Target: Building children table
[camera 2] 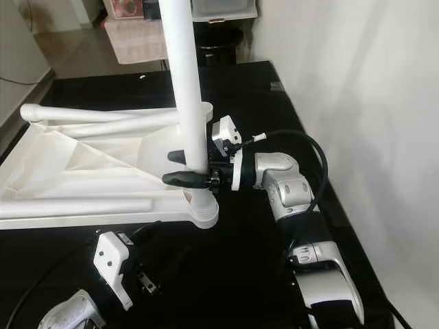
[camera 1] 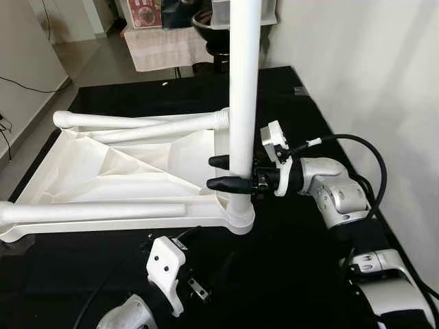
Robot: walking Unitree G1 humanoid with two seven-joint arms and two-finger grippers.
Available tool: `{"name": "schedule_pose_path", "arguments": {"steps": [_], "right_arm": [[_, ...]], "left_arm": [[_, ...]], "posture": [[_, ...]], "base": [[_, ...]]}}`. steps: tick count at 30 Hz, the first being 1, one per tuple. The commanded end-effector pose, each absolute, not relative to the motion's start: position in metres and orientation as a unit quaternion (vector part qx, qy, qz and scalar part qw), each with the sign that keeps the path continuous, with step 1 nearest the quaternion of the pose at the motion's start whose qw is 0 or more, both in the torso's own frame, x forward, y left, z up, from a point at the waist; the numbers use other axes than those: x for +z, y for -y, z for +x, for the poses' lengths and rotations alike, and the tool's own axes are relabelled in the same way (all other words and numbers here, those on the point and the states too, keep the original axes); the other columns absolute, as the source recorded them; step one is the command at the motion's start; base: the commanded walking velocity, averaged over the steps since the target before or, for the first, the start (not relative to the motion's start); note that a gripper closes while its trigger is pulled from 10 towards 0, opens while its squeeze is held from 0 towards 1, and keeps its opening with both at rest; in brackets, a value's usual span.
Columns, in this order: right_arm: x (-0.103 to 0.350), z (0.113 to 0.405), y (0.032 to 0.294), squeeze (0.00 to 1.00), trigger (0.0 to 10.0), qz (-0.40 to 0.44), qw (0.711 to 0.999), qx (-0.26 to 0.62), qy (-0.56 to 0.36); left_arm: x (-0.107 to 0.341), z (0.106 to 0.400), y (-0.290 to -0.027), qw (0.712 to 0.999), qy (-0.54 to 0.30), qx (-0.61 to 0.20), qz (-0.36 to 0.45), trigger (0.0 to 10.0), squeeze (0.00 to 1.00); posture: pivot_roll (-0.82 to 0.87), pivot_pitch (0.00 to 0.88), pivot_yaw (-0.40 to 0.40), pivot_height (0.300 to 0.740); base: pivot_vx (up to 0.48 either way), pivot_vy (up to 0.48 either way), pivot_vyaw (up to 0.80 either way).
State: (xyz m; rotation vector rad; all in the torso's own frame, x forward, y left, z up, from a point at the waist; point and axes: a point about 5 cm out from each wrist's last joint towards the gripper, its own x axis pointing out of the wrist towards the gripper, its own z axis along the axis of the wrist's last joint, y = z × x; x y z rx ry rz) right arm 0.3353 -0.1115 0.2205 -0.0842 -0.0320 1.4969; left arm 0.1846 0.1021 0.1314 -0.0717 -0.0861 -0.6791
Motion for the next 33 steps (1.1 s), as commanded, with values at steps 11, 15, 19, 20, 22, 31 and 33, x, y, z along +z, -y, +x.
{"name": "schedule_pose_path", "arguments": {"steps": [11, 15, 19, 20, 22, 31, 33], "right_arm": [[0.205, 0.334, 0.12, 0.0, 0.0, -0.058, 0.801, 0.596, 0.004], [0.166, 0.32, 0.122, 0.0, 0.0, 0.008, 0.953, 0.3, -0.045], [0.138, 0.292, 0.125, 0.0, 0.0, 0.014, 0.971, 0.22, -0.095], [0.138, 0.292, 0.125, 0.0, 0.0, 0.014, 0.971, 0.22, -0.095], [0.149, 0.304, 0.121, 0.0, 0.0, -0.012, 0.967, 0.247, -0.059], [0.179, 0.307, 0.091, 1.0, 10.0, -0.005, 0.909, 0.415, -0.033], [0.202, 0.303, 0.087, 1.0, 10.0, -0.012, 0.864, 0.503, 0.013]], "left_arm": [[0.131, 0.182, -0.102, 0.941, 0.042, -0.335, -0.032, 10.0, 0.0], [0.131, 0.183, -0.106, 0.941, 0.041, -0.335, -0.03, 10.0, 0.0], [0.131, 0.187, -0.107, 0.94, 0.041, -0.338, -0.029, 10.0, 0.0], [0.131, 0.187, -0.107, 0.94, 0.041, -0.338, -0.029, 10.0, 0.0], [0.13, 0.189, -0.106, 0.937, 0.041, -0.344, -0.029, 10.0, 0.0], [0.13, 0.191, -0.109, 0.943, 0.045, -0.33, -0.024, 10.0, 0.0], [0.129, 0.191, -0.109, 0.942, 0.043, -0.333, -0.025, 10.0, 0.0]], "posture": [[0.03, 0.117, 0.017, 0.74], [0.01, 0.119, 0.035, 0.74], [0.0, 0.102, 0.036, 0.74], [0.0, 0.102, 0.036, 0.74], [0.0, 0.101, 0.027, 0.74], [0.02, 0.088, 0.022, 0.74], [0.02, 0.085, 0.022, 0.74]], "base": [[0.0, 0.0, 0.0], [0.0, 0.0, 0.0], [0.0, 0.0, 0.0], [0.0, 0.0, 0.0], [0.0, 0.0, 0.0], [0.0, 0.0, 0.0], [0.0, 0.0, 0.0]]}}
